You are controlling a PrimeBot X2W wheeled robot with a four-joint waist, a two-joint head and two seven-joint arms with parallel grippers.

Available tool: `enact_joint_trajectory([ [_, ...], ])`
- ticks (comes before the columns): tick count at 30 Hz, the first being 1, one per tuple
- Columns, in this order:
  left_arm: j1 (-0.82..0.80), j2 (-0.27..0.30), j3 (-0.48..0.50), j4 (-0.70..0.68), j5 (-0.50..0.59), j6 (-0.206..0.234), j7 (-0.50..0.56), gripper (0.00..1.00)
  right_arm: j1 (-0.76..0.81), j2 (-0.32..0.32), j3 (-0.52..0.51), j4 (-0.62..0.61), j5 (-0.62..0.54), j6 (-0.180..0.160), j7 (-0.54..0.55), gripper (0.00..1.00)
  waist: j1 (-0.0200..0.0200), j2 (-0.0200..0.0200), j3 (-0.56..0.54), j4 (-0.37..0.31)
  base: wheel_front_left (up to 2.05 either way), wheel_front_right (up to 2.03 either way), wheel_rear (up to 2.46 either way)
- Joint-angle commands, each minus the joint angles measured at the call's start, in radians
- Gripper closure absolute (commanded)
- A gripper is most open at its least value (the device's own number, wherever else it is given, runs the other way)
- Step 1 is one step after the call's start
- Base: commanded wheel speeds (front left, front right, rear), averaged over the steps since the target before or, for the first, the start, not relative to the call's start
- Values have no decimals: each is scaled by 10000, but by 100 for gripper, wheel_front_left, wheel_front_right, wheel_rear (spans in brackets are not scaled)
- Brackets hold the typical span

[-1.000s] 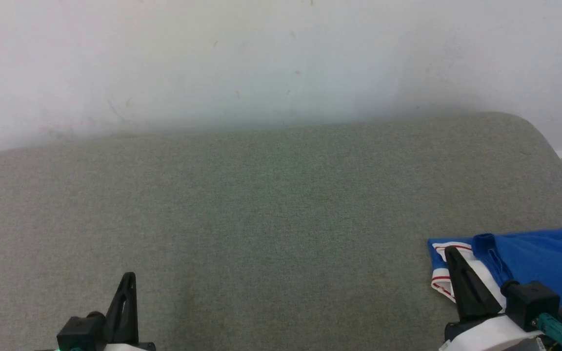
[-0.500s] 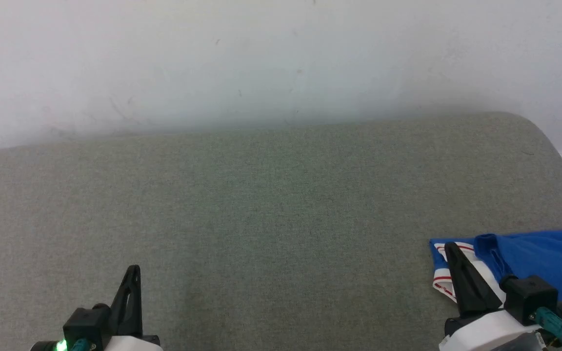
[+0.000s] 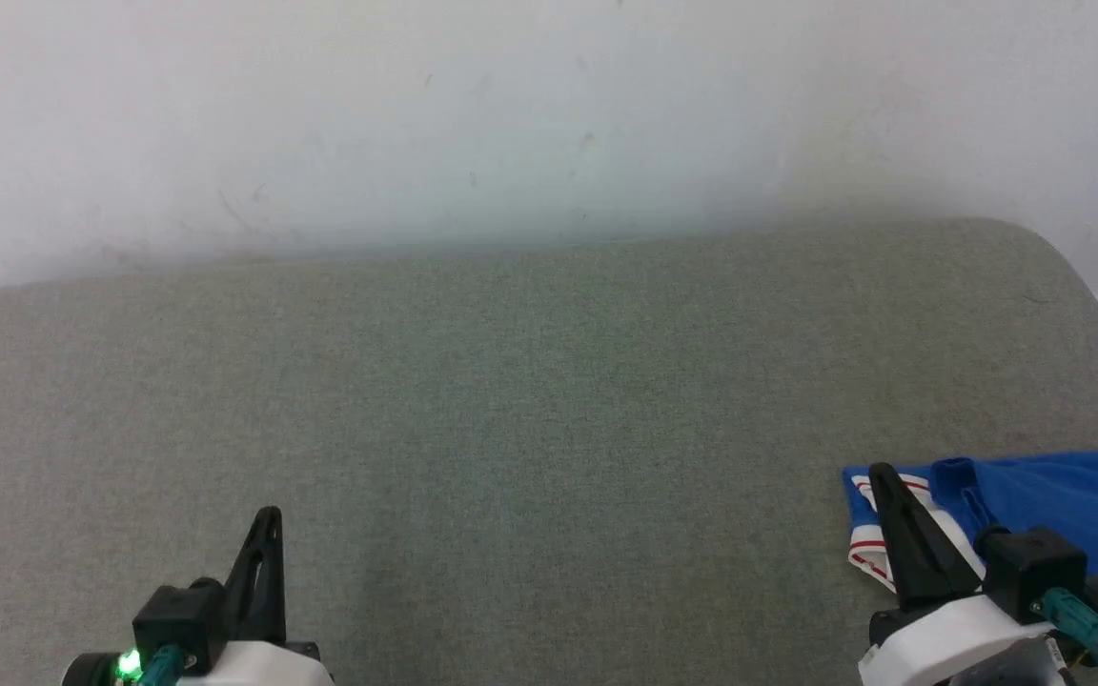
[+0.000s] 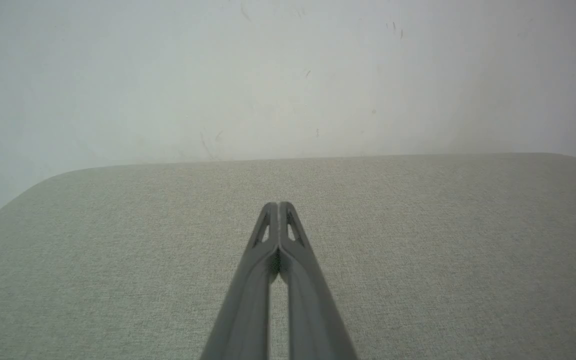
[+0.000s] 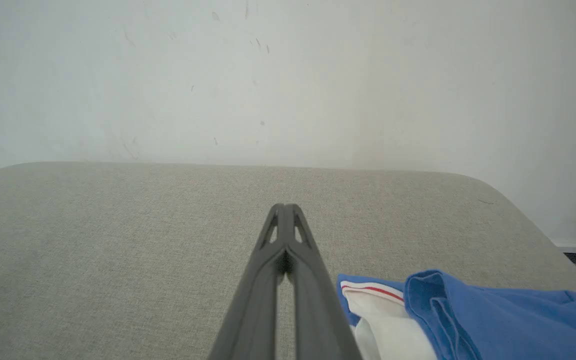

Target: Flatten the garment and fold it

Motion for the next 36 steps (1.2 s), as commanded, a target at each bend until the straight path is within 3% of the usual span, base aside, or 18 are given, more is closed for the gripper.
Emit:
enact_joint_trajectory([
  [1, -161, -60, 51, -63, 159, -75, 65, 100, -147, 14, -37, 23, -91, -3, 54, 100, -1, 1, 3, 5, 0, 0, 0],
  [36, -607, -503, 200, -243, 755, -254, 759, 100, -538, 27, -149, 67, -499, -5, 390, 100, -1, 1, 74, 127, 0, 0, 0],
])
